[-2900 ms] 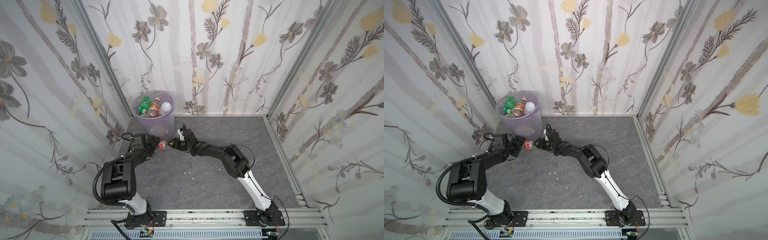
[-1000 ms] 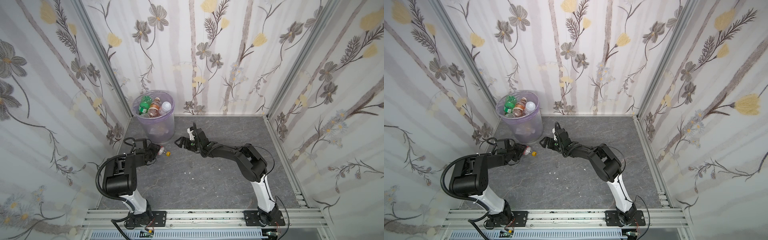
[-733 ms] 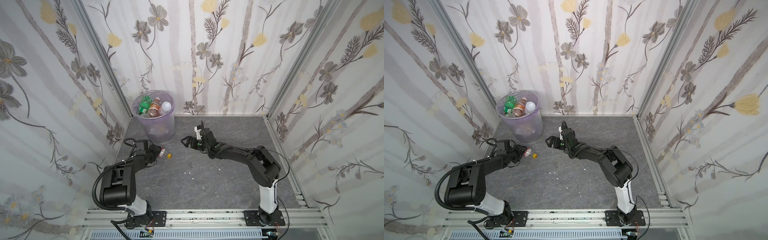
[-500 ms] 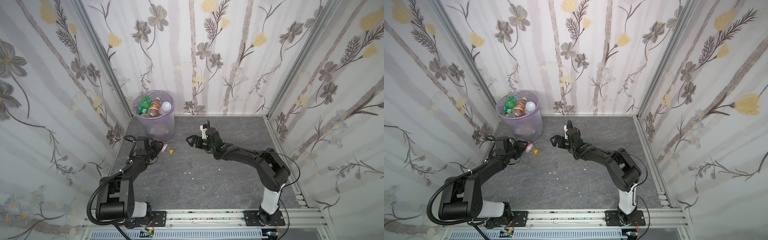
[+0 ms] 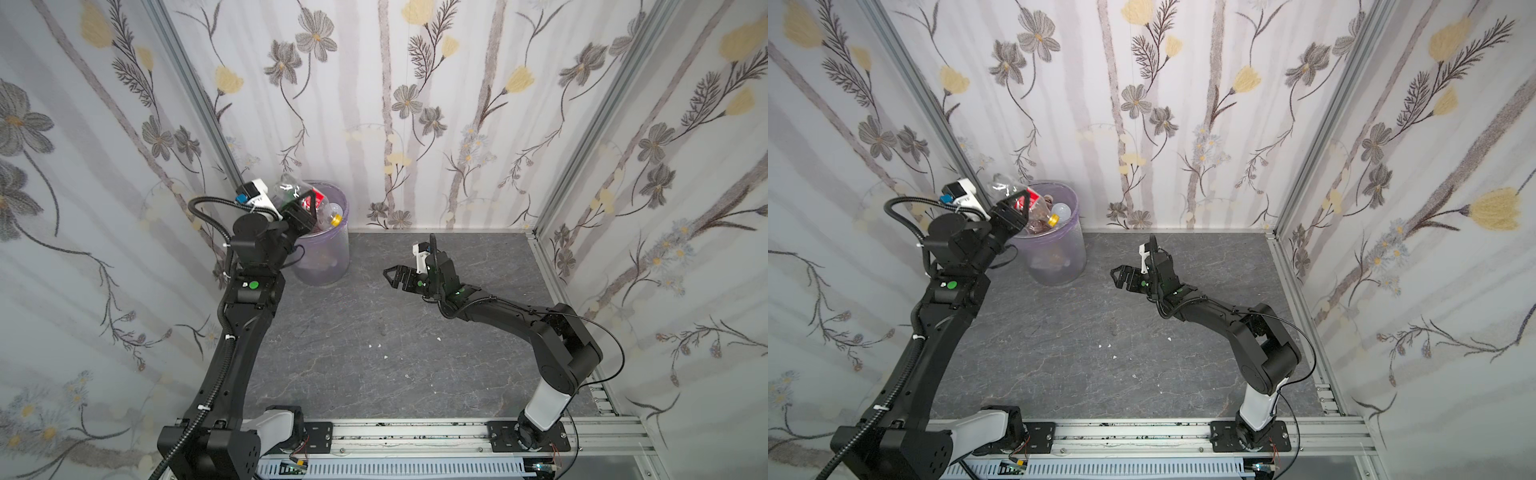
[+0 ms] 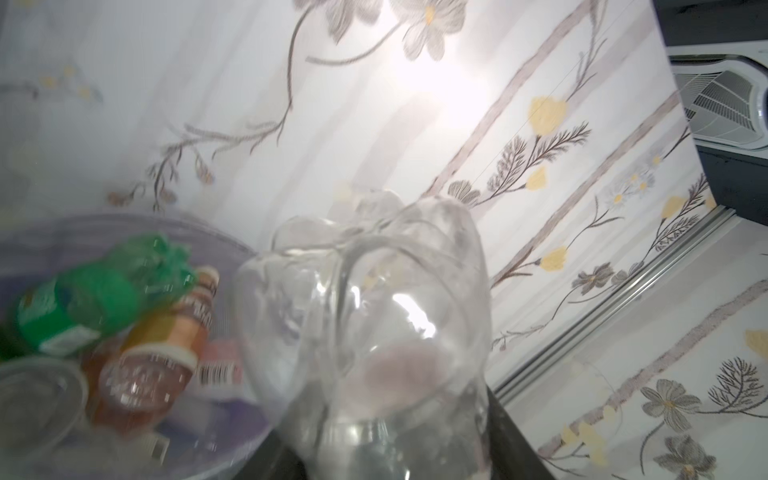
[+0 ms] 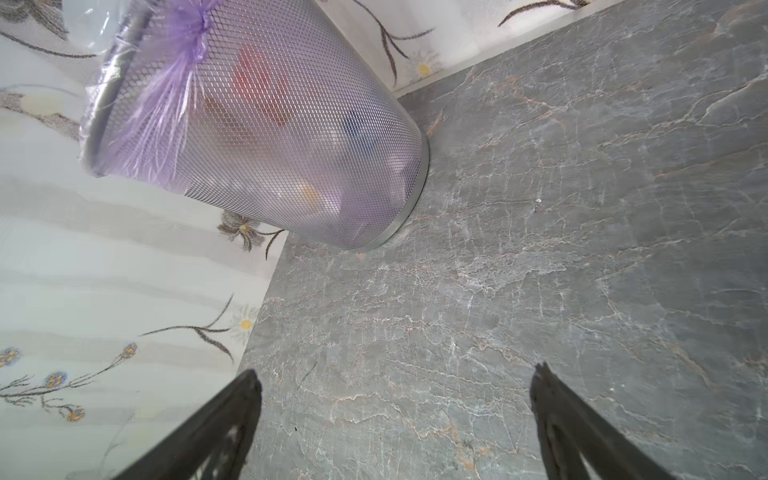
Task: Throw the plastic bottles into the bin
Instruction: 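Drop the red-label bottle into the bin with the left gripper while the right arm withdraws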
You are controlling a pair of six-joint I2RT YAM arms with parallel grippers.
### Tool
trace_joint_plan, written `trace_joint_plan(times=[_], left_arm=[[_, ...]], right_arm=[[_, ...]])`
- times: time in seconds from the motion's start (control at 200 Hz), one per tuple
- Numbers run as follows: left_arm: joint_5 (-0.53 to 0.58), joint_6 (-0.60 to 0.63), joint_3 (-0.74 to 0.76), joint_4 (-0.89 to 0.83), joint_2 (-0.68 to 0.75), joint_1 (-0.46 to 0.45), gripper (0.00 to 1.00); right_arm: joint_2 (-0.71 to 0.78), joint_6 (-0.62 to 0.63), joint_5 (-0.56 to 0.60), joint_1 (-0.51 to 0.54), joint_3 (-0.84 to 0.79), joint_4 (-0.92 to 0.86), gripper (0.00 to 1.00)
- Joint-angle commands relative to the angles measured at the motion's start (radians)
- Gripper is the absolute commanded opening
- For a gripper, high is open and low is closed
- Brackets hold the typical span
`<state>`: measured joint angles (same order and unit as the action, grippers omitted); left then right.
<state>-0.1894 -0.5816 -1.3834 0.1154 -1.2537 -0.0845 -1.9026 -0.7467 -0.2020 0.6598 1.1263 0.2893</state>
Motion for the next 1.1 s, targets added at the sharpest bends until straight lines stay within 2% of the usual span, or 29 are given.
trace_joint_plan(times=[0.0,0.105,0.17,0.315,0.39,0.5,0.664,0.714,0.789,0.819,0.904,1.094], left_arm=[[0.134,0.287,-0.183,-0.004,-0.114,-0.019,0.42],[0.276,0.55,-0.378,-0.003,-0.263,-0.07,0.44],[0.343,0.664,-0.491,-0.004,-0.354,-0.092,0.45],[0.471,0.829,-0.711,-0.002,-0.523,-0.12,0.46],[0.522,0.87,-0.806,-0.005,-0.6,-0.124,0.47],[0.522,0.869,-0.845,-0.005,-0.654,-0.124,0.47],[0.49,0.789,-0.755,-0.011,-0.73,-0.111,0.53],[0.483,0.762,-0.737,-0.042,-0.758,-0.113,0.62],[0.496,0.7,-0.738,-0.102,-0.798,-0.105,0.92],[0.508,0.691,-0.748,-0.128,-0.807,-0.106,1.0],[0.518,0.674,-0.757,-0.168,-0.77,-0.107,1.0],[0.434,0.592,-0.77,-0.168,-0.596,-0.112,1.0]], right_arm=[[0.033,0.007,0.008,-0.004,-0.016,0.005,1.0],[0.068,0.003,0.018,-0.008,-0.045,0.008,1.0],[0.086,0.001,0.026,-0.012,-0.06,0.007,1.0],[0.113,0.0,0.032,-0.025,-0.088,0.002,1.0],[0.115,0.0,0.028,-0.034,-0.089,-0.005,1.0],[0.113,0.002,0.023,-0.047,-0.088,-0.008,1.0],[0.092,-0.001,-0.004,-0.057,-0.075,0.004,1.0],[0.086,-0.005,-0.013,-0.058,-0.074,0.013,1.0],[0.088,-0.014,-0.022,-0.056,-0.083,0.026,1.0],[0.09,-0.017,-0.023,-0.057,-0.087,0.031,0.99],[0.099,-0.021,-0.023,-0.057,-0.102,0.039,1.0],[0.097,-0.041,-0.031,-0.057,-0.134,0.069,1.0]])
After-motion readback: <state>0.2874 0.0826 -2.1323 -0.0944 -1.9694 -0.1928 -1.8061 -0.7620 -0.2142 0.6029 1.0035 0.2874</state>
